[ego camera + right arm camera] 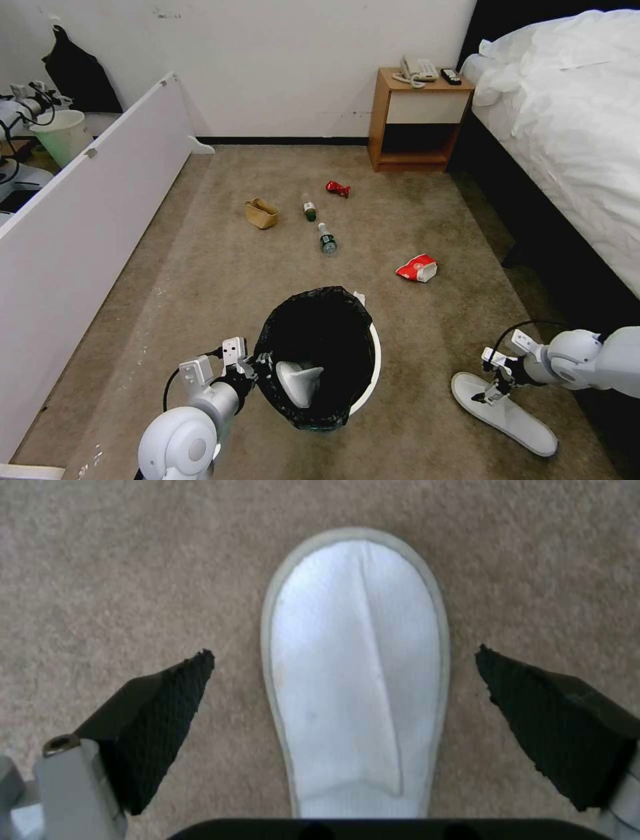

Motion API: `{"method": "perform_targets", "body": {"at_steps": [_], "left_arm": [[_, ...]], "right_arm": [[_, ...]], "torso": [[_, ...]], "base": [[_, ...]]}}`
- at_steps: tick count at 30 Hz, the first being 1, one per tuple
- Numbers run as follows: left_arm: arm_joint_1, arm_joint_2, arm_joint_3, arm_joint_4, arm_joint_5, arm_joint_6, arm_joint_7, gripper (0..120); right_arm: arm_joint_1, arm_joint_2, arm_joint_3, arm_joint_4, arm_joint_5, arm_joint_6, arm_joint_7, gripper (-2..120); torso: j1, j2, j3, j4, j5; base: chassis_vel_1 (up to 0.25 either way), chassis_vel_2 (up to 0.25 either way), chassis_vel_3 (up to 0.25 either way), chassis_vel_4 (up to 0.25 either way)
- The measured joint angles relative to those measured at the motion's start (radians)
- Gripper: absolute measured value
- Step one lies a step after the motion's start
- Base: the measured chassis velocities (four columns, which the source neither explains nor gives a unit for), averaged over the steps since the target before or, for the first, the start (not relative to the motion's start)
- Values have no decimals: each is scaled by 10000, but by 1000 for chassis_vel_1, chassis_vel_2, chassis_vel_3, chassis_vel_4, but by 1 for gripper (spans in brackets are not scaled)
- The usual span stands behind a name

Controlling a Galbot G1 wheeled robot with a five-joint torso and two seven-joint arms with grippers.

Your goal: Pick up the trash bin, then pick up the garbage from the floor and place it into the trash bin.

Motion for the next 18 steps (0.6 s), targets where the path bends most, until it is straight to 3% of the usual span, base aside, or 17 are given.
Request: {"method": "perform_targets", "body": {"at_steps": [18], "left_arm": [[24,0,29,34,27,-7,0,2]], "right_arm": [[-415,-103,292,-328,-79,75,-55,100]], "torso": [[0,1,0,1,0]], "base": [[0,0,0,0]]}}
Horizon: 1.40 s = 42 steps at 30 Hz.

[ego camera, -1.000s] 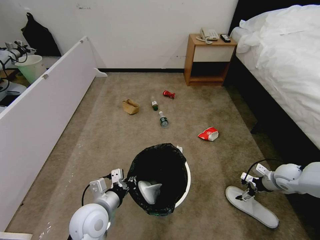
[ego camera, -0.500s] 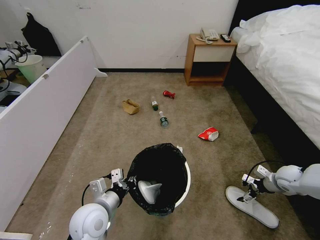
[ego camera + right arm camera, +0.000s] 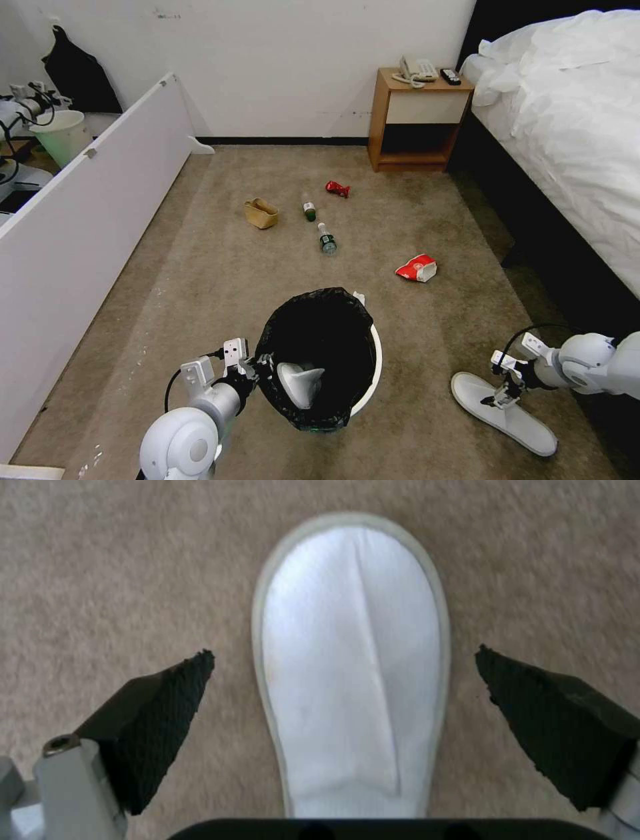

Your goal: Pick up the trash bin, then pick up the garbage from the floor and place it into the trash bin.

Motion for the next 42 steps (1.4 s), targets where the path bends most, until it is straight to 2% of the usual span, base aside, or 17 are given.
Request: {"method": "perform_targets", "body": {"at_steps": [5,18,32,42], "left_arm": [[17,12,-20,-1,1,-8,2,2],[38,27,-74,-18,-7,-28,3,2],[23,113,-72,-16,-49,-45,2,2],[30,66,-40,6,-13,-48,0,2]], "right_arm": [[-511,-410,463,-293,19,6,-12,100],[-1413,-831,1067,-602,-13,1,-19,100],[-1444,-719,1030,-722,-24,1,-29,100],[-1428,-341,995,-425,-25,-10,6,100]], "torso": [[0,0,0,2,0],[0,0,0,0,0],[0,0,0,1,0],[0,0,0,-1,0]], "base": [[0,0,0,0],[0,0,0,0],[0,0,0,0],[0,0,0,0]]}}
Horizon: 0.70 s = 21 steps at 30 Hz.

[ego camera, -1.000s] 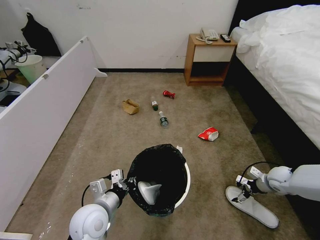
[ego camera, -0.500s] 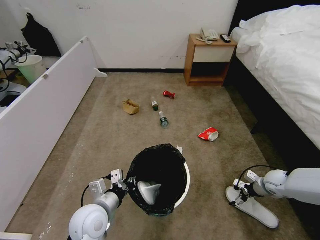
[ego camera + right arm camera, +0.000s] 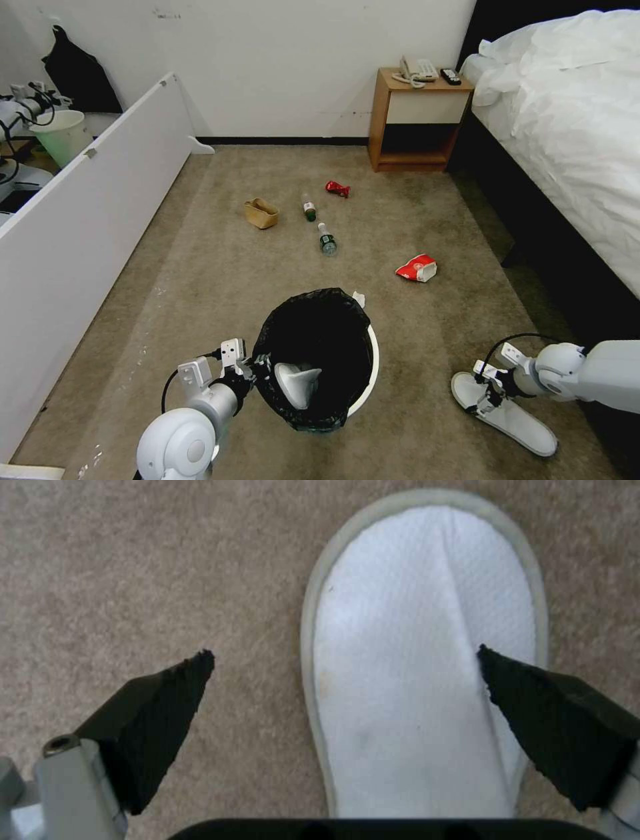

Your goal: Pick up the trash bin, then pick up the garbage from the floor and place it into the trash bin.

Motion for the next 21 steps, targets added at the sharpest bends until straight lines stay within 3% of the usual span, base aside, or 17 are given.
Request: {"method": "perform_targets", "body": {"at_steps": [21], "left_arm": [[-35,23,-36,79,5,-23,-7,2]], "right_arm": [[6,42,-119,23,325,36,71,100]], "torso": [[0,0,0,1,0]], "base": [[0,0,0,0]]}}
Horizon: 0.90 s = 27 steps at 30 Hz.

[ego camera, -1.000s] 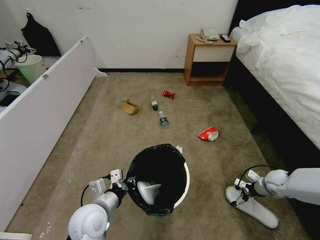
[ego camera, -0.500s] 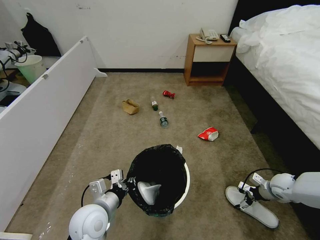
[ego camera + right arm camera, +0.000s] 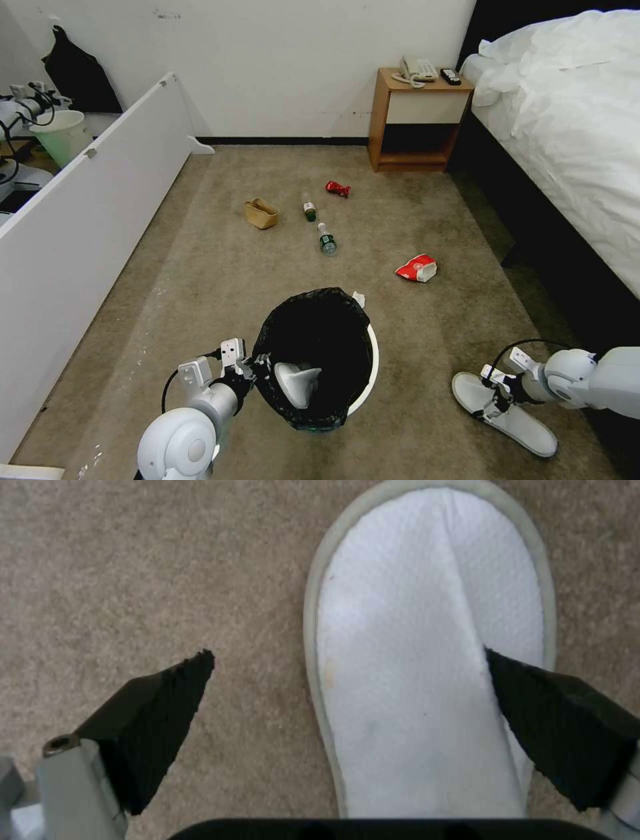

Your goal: Pick up the trash bin, then pick up the garbage from the floor and place it into the trash bin.

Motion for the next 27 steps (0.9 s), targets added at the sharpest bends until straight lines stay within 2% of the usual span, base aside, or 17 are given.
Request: {"method": "perform_targets", "body": {"at_steps": [16,27], "left_arm": [[-133,152,38,141,-149,-38,0,2],[-186,211,50,179,-238,-44,-12,2]], "right_arm": [[-3,-172,-10,-148,9,-29,588,100],[-7,-219,4,-200,5,-98,633,100]], "torso": [[0,-1,0,-1,0],[0,-2,0,-1,0]], "base": [[0,0,0,0],[0,0,0,0]]}}
